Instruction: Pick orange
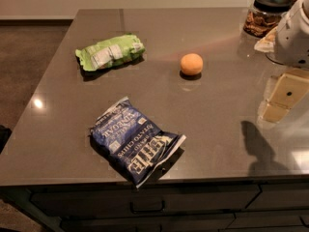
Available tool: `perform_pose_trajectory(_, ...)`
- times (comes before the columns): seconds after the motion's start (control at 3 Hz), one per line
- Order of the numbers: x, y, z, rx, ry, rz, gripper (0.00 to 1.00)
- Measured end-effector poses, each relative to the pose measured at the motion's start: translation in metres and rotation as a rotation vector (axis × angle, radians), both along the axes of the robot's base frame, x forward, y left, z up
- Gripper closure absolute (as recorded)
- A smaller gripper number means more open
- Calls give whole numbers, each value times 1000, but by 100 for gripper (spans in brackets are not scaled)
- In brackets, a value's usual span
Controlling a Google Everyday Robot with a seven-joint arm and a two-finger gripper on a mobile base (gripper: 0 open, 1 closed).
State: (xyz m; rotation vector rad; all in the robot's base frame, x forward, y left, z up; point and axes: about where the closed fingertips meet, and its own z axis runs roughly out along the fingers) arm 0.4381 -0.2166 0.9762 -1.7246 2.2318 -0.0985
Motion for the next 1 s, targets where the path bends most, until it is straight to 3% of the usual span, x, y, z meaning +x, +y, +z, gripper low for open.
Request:
perform_pose_trajectory(0.33,0,0,0,0,-1,0,0)
perform_pose_trajectory(1.0,41,34,-21,110,40,1,0)
